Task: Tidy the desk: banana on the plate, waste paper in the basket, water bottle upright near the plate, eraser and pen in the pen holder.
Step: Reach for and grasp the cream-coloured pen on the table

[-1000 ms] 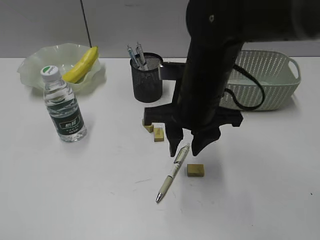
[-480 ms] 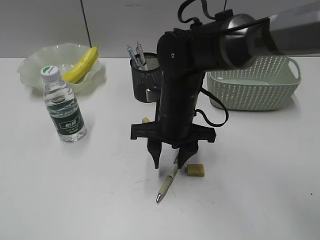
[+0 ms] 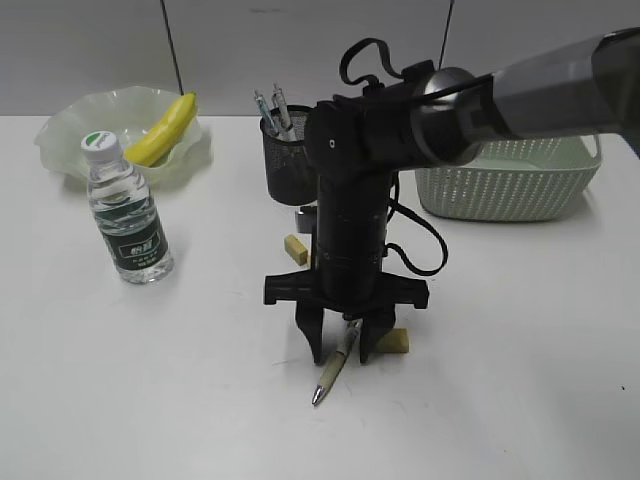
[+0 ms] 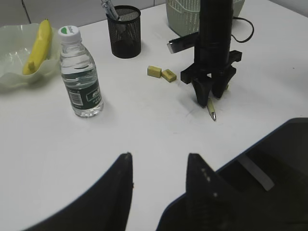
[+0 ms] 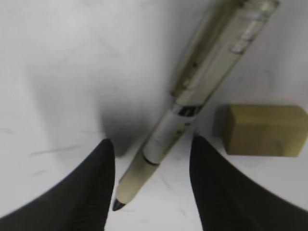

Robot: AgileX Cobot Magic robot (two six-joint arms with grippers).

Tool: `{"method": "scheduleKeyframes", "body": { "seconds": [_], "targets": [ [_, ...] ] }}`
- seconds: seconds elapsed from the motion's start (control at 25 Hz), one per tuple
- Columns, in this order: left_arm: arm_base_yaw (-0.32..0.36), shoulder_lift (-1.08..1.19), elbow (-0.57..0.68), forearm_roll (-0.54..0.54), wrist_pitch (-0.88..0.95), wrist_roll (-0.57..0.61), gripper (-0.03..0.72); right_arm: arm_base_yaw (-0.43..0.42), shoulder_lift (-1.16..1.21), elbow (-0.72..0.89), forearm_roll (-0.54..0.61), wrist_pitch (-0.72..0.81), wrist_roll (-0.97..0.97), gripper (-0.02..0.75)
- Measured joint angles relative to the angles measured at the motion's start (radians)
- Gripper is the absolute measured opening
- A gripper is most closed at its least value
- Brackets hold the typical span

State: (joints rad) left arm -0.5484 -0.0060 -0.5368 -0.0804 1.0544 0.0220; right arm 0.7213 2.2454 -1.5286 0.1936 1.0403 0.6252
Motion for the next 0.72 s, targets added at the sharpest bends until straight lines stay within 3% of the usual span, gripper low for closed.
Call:
{"method": "scheduleKeyframes", "body": {
  "seconds": [0.16,0.32,0.36,0.72],
  "targets": [
    [0.000,0.000,0.000,0.000,0.000,0.000,0.283,0.000,0.000,0.000,0.001,-0.039,0.001,0.351],
    [0.000,0.000,0.000,0.000,0.000,0.000,0.283,0.000,0.000,0.000,-0.040,-0.038,0.000,0.127],
    [0.000,0.000,0.000,0.000,0.000,0.000,0.283,0.000,0.000,0.000,-0.044,-0.038,-0.006,0.102],
    [0.000,0.000,0.000,0.000,0.000,0.000,0.283,0.000,-0.036,0.000,-0.054,-0.030,-0.108,0.105]
  ]
}}
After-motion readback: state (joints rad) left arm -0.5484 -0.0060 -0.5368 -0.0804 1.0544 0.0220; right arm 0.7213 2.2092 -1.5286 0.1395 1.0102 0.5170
